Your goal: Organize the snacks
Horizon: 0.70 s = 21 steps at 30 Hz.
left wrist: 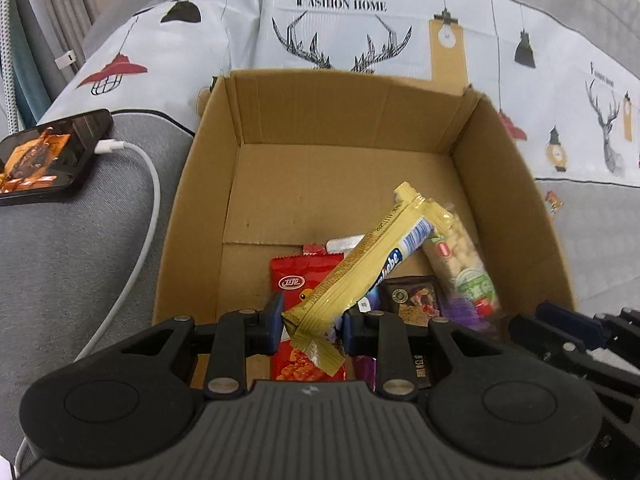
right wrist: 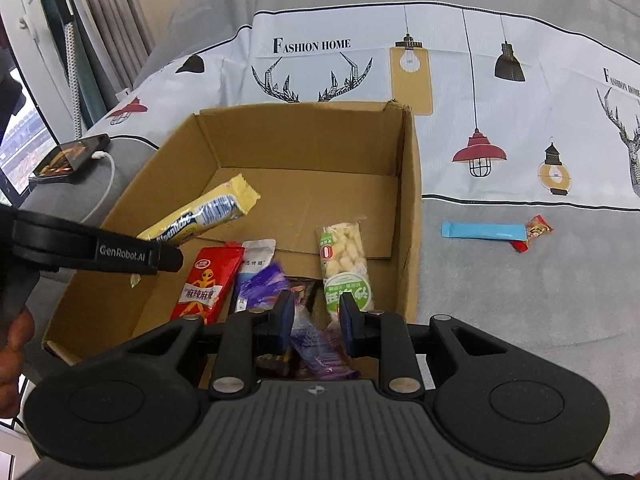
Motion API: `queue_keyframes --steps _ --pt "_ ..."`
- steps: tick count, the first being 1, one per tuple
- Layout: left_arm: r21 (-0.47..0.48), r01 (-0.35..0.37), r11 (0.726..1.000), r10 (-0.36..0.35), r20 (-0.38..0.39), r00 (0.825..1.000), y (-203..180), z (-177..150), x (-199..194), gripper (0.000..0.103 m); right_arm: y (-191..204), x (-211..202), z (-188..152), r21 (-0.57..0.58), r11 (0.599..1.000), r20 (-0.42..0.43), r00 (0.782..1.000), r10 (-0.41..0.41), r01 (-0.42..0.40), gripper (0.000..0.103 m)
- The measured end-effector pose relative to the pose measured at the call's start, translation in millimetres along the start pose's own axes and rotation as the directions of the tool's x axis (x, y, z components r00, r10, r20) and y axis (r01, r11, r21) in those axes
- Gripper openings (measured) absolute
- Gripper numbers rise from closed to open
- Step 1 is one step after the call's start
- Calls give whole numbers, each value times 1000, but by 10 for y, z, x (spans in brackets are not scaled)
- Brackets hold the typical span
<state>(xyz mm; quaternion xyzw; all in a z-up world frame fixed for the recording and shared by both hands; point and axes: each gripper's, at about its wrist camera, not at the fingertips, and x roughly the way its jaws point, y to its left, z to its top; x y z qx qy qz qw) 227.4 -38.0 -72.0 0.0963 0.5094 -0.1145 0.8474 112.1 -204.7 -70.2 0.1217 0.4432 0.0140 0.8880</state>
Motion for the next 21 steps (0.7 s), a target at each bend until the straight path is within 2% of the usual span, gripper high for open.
queue_keyframes --steps 2,3,4,6,12,16,21 --pt "9 -19 1000 19 5 1000 -9 2 13 69 -21 23 22 17 1000 -3 1000 3 -3 37" --pt "7 -25 1000 25 13 1000 -4 4 -1 99 -39 17 39 34 999 -5 1000 8 -8 59" --pt "-1 -28 1000 28 34 999 5 -2 -45 103 -59 -5 56 55 998 -3 1000 7 -7 77" --pt "-3 -20 1000 20 78 997 17 -28 -161 103 -90 -103 70 67 997 23 999 30 -32 78" --pt "-4 -8 1000 8 91 996 -26 -212 -497 103 -12 -521 -10 4 1000 71 997 12 -12 86" --pt "-18 -18 1000 20 122 992 -62 -445 -823 103 85 -910 -183 -39 999 128 992 1 4 90" --pt "13 -15 1000 12 172 985 -155 -696 -1228 103 228 -1342 -412 -109 994 193 981 1 20 93"
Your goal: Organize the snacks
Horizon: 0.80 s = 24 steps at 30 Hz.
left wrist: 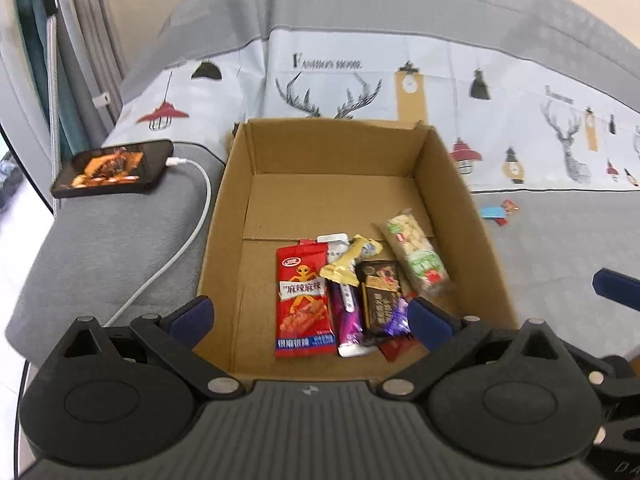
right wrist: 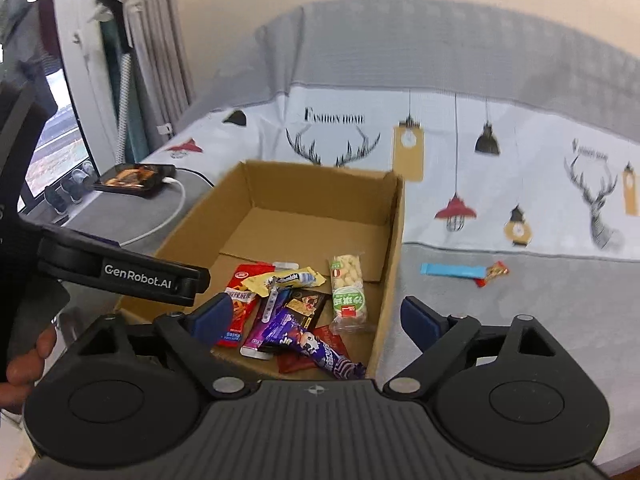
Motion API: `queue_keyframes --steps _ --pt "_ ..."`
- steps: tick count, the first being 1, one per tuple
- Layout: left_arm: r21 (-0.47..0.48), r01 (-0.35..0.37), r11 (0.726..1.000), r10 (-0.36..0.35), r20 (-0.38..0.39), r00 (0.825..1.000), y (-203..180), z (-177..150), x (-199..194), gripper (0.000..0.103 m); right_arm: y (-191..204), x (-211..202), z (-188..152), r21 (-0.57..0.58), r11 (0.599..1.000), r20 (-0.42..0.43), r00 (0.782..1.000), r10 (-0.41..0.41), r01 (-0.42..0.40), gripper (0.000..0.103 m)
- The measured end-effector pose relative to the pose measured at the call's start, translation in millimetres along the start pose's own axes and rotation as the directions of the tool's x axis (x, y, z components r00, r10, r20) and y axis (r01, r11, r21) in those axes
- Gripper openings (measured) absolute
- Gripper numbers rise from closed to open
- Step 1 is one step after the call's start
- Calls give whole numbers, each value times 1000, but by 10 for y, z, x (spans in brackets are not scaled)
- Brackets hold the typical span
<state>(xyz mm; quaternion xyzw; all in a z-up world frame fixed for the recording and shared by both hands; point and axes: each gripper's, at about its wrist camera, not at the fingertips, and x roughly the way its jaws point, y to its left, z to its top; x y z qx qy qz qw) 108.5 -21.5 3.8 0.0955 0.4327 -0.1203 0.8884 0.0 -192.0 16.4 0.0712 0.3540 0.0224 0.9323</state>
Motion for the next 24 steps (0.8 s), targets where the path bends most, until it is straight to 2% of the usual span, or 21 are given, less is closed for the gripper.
queue_keyframes --steps 11,24 --pt "-12 -19 1000 20 91 996 -18 -244 -634 103 177 -645 -135 -25 1000 116 993 -12 15 95" --pt "-7 -20 1000 21 151 988 -49 -358 -992 103 265 -960 -212 -43 999 186 982 -19 28 96"
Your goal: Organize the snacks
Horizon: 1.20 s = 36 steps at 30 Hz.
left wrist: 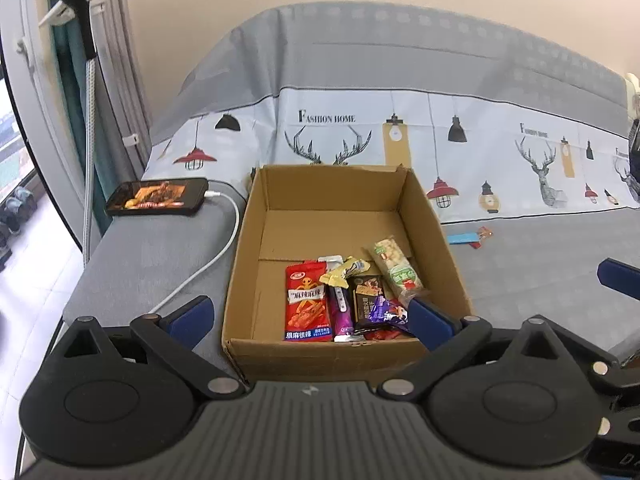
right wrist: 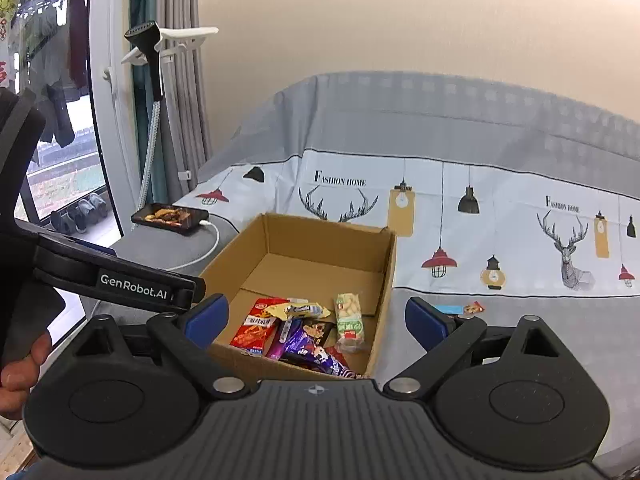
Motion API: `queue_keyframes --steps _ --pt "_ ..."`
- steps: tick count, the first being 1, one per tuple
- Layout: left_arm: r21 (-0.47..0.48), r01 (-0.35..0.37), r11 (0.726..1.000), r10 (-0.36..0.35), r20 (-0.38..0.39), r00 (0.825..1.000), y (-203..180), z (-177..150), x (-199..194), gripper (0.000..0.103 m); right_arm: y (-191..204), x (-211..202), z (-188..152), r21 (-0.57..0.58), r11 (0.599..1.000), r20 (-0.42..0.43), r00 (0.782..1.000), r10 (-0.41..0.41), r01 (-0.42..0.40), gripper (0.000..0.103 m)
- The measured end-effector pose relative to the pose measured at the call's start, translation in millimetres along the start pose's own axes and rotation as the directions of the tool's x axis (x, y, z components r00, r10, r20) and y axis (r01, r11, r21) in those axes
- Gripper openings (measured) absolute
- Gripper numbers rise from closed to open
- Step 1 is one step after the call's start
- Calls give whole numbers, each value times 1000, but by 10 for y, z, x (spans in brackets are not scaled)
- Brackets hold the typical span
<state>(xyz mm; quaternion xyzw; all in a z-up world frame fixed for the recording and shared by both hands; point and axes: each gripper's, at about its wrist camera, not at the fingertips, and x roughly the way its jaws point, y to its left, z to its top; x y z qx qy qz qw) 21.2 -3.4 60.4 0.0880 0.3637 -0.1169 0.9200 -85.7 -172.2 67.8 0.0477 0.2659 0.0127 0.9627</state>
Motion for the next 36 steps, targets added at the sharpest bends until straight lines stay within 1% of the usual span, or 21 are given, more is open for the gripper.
queue_keyframes --steps 13,18,22,31,36 --pt "11 5 1000 -5 36 999 -64 -25 -213 103 7 -183 -16 4 1000 38 999 -4 4 98" --pt "8 9 1000 -9 43 999 -83 -29 -270 103 6 -234 -26 4 1000 55 998 -4 4 100" --pt "12 8 1000 -8 49 999 -101 -21 -294 103 -7 -260 -33 8 1000 62 998 -6 5 102" --pt "23 -2 1000 0 56 998 -150 7 -309 103 -48 -254 -64 30 1000 65 998 -4 2 102" --pt "25 -16 1000 14 70 997 -182 88 -302 103 -95 -241 -70 31 999 79 997 -13 10 102"
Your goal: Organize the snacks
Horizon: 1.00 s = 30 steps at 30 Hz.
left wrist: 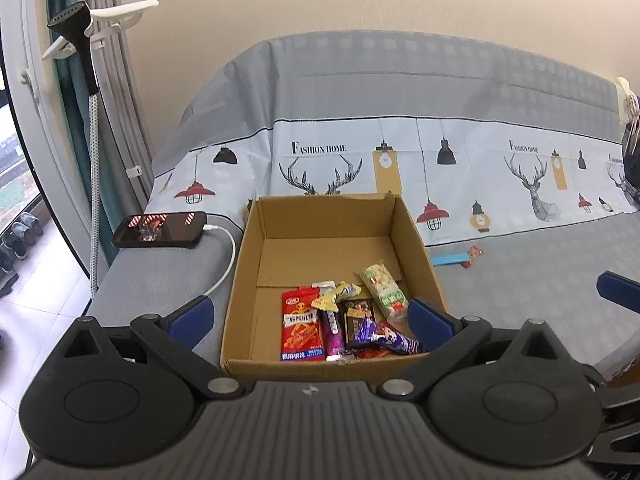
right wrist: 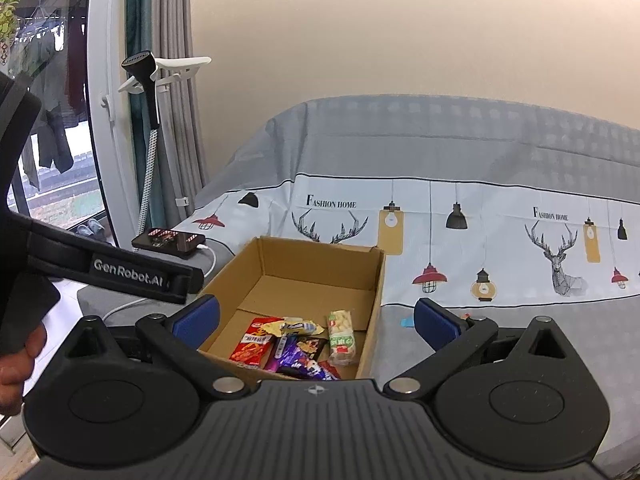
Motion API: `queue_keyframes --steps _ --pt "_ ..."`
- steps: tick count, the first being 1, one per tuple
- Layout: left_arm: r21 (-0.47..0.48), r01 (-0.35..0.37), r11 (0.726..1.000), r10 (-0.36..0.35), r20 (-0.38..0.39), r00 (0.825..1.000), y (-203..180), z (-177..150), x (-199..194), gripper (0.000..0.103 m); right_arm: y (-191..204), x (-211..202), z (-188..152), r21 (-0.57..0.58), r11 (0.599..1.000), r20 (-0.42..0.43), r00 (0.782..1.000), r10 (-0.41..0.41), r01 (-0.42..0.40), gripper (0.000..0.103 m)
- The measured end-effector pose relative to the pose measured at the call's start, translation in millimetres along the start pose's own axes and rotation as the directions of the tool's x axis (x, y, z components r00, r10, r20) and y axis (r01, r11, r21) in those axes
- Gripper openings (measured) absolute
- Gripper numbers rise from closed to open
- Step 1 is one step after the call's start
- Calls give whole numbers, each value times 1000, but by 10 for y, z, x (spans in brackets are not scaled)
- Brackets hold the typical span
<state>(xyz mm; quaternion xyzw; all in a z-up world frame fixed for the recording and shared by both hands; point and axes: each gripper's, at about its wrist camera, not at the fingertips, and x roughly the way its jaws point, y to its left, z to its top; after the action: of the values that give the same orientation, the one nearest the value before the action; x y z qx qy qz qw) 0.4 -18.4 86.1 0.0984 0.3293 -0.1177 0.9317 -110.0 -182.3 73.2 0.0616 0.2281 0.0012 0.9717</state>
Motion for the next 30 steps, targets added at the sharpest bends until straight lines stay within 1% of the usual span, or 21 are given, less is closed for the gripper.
queue_keyframes --steps 3,7,10,13,15,16,17,19,21,23,26,28,30 --pt "-2 -6 1000 6 1 1000 -6 60 34 103 -93 12 9 7 1000 14 1000 -8 8 102" --pt "1 -22 1000 22 -15 1000 -16 151 158 103 -368 142 -3 50 998 12 999 -51 50 102" --pt "-4 -34 999 34 -46 998 -21 240 329 103 -678 332 -61 76 990 -29 993 -115 117 102" --pt "-10 -57 998 56 -77 995 -23 338 539 103 -1091 630 -161 87 976 -94 977 -193 201 102" --pt "-11 -72 997 70 -106 992 -46 410 715 103 -1399 886 -247 107 961 -145 961 -237 253 102" --pt "-8 -78 997 76 -121 990 -65 446 801 103 -1577 1057 -295 126 952 -177 950 -257 281 102" --pt "-5 -81 997 79 -138 987 -77 485 886 103 -1768 1259 -344 151 938 -222 935 -276 313 102" --pt "-11 -82 997 79 -172 982 -86 570 1062 103 -2078 1620 -445 215 911 -293 913 -285 353 102" --pt "-30 -92 995 84 -194 977 -76 641 1212 103 -2364 2065 -544 276 873 -353 887 -297 402 102" --pt "-40 -116 992 105 -210 972 -65 715 1351 103 -2536 2512 -618 289 851 -390 865 -314 439 102" --pt "-46 -153 987 139 -221 965 -44 814 1508 103 -2673 3151 -687 299 827 -438 839 -324 476 102" --pt "-49 -173 984 159 -222 962 -46 866 1595 103 -2752 3508 -740 324 811 -459 830 -316 487 102" --pt "-44 -186 982 171 -227 959 -62 907 1675 103 -2770 3853 -792 302 809 -482 813 -327 504 102"
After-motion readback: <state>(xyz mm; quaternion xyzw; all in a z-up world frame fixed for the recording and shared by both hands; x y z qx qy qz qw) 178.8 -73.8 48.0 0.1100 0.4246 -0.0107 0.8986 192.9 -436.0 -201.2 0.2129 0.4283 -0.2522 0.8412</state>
